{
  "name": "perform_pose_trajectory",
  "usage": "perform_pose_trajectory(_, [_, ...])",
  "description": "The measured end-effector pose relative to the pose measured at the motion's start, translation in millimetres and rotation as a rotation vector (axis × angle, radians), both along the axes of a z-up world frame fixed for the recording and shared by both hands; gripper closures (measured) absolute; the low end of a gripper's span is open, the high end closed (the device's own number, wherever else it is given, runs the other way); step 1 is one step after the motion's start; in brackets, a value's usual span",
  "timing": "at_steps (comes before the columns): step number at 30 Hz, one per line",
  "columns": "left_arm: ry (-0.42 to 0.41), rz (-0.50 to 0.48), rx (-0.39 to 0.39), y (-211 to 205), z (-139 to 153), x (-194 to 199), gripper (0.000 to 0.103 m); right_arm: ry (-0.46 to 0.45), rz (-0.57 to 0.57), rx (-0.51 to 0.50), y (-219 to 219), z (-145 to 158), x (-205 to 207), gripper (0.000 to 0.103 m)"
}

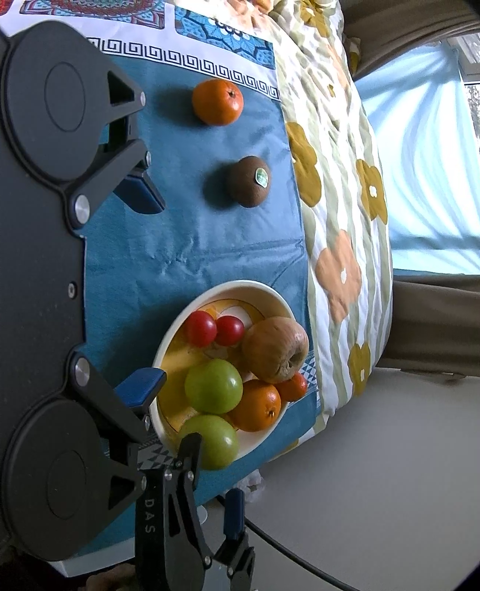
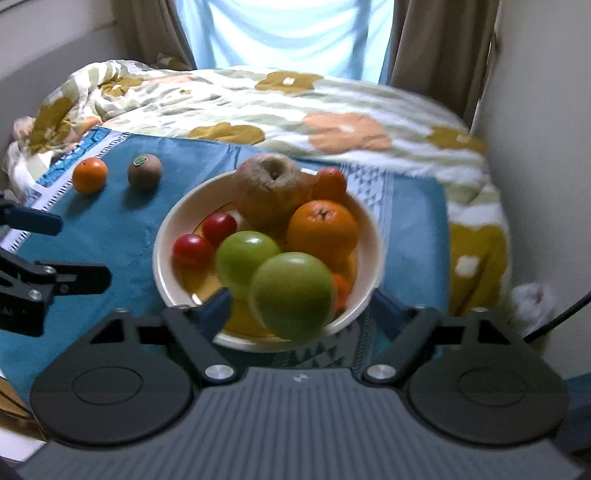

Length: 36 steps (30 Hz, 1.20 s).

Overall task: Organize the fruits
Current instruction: 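Withdraw both tools toward the orange and the kiwi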

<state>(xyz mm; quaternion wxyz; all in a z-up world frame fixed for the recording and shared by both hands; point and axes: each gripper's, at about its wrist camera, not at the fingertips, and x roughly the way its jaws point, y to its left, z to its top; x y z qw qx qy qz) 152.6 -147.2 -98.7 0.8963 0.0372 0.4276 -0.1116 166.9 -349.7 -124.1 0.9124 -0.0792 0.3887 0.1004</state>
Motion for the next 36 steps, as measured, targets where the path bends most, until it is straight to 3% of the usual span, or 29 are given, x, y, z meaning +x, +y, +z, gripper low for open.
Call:
perform_pose_trajectory(12, [-0.036,0.056,-0.006,13,17,-12,0.010,0.014,-0.019,0.055,-7,11,-8,0.004])
perform_pose_trajectory(22, [-0.119,0.144,0.010,44,58,-32,0.010,-0.022,-0.018,0.132,-3,49,-11,0.004])
perform_pose_trajectory(28, [-0.163,0.197,0.019,80,75,-31,0.009,-0.045,-0.011,0.164,20,70,-3,0.004])
perform_pose_trajectory(36, [-0.142,0.173,0.035,136,75,-1,0.006,-0.040,0.013,0.168,73,81,16,0.004])
